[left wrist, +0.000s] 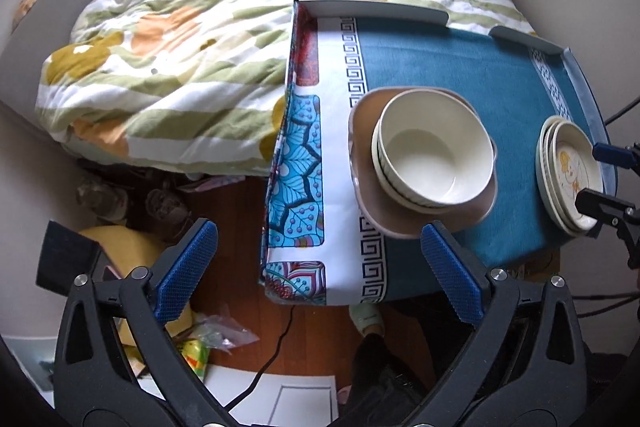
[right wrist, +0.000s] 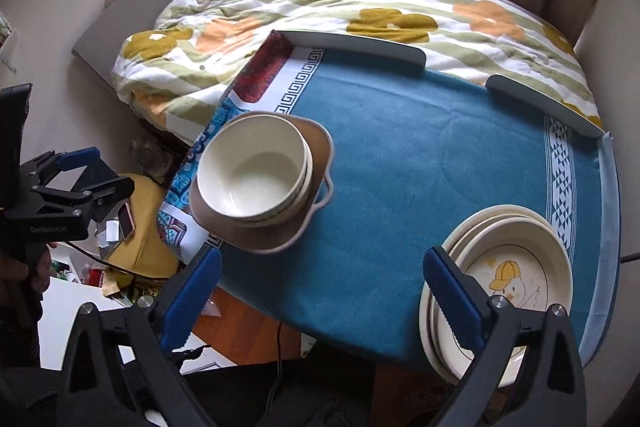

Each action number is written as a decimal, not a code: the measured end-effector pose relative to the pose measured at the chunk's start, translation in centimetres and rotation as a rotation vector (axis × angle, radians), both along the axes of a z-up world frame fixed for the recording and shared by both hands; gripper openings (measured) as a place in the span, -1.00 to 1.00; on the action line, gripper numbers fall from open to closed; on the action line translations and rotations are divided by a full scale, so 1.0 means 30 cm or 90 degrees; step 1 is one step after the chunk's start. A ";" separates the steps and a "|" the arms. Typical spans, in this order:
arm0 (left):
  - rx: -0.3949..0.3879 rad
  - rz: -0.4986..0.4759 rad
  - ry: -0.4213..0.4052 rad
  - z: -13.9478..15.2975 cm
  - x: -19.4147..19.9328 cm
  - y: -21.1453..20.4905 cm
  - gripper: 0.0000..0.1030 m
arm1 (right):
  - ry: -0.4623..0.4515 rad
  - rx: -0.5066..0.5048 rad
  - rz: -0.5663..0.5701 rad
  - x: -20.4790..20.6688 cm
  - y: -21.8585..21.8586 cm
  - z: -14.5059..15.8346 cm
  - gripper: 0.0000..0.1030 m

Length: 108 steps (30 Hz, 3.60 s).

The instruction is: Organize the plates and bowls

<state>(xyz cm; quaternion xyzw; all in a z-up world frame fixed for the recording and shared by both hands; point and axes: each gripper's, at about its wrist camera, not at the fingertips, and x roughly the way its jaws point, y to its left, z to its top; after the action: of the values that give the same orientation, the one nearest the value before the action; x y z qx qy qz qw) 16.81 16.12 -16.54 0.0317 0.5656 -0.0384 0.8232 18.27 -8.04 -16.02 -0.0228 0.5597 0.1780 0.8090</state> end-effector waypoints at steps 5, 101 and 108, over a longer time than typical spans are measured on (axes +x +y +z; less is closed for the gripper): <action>-0.005 -0.021 0.045 -0.080 0.035 -0.018 0.97 | 0.043 -0.030 0.002 0.053 0.024 -0.083 0.95; -0.063 -0.280 0.156 -0.241 -0.033 -1.178 -0.66 | 0.097 -0.046 -0.047 -0.090 -0.745 -0.158 -0.70; -0.053 -0.259 0.140 -0.265 -0.029 -1.186 -0.66 | 0.085 -0.027 -0.047 -0.090 -0.779 -0.187 -0.70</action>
<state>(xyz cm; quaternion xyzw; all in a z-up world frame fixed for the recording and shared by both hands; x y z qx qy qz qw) 15.93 -19.47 -24.48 0.1069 0.6315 -0.2298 0.7328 15.57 -31.40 -21.64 -0.0076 0.6166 0.1372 0.7752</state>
